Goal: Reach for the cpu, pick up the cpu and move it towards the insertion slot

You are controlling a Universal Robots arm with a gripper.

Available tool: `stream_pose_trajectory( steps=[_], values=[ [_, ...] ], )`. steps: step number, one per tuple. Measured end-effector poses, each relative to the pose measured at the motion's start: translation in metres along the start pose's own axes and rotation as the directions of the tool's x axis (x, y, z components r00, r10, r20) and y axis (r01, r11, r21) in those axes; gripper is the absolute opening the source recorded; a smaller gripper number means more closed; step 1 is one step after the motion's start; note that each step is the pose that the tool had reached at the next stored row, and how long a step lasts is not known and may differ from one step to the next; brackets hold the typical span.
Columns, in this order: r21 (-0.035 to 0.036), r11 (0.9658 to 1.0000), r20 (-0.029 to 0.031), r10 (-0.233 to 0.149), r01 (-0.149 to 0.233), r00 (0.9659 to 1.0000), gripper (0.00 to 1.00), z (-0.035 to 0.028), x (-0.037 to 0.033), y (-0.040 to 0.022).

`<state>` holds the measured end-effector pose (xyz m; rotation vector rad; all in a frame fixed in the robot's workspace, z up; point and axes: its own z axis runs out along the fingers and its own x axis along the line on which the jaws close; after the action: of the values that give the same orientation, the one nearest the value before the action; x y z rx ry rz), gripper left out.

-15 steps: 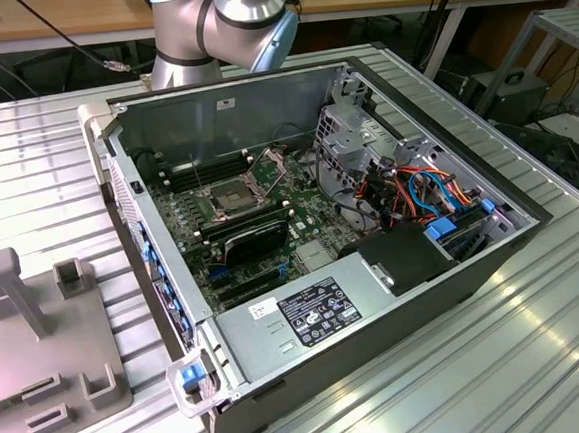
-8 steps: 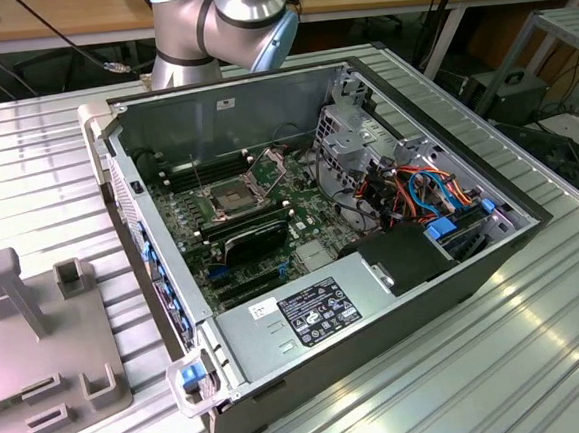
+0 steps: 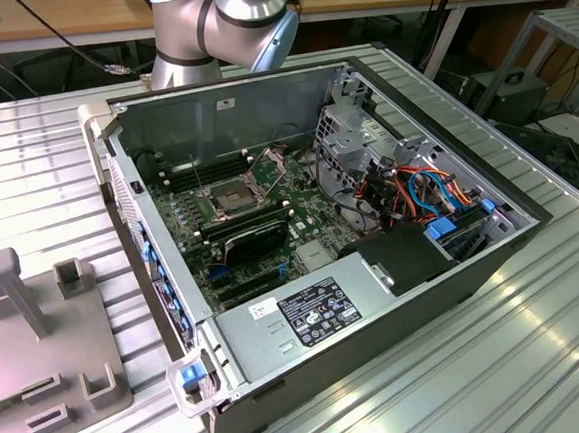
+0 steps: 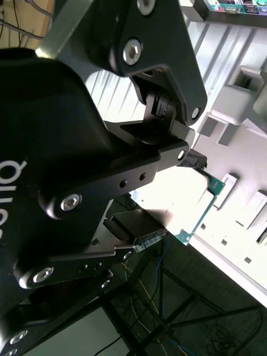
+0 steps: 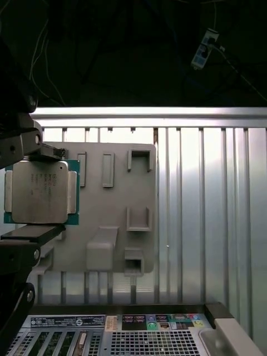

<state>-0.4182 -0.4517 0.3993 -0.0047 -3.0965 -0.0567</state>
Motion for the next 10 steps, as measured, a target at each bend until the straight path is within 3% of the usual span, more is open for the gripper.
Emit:
stream_pose_trajectory(
  steps=[10],
  values=[
    [0.0, 1.0, 0.0, 0.0, 0.0, 1.0, 0.55, -0.0003, -0.0071, 0.0001]
  ],
)
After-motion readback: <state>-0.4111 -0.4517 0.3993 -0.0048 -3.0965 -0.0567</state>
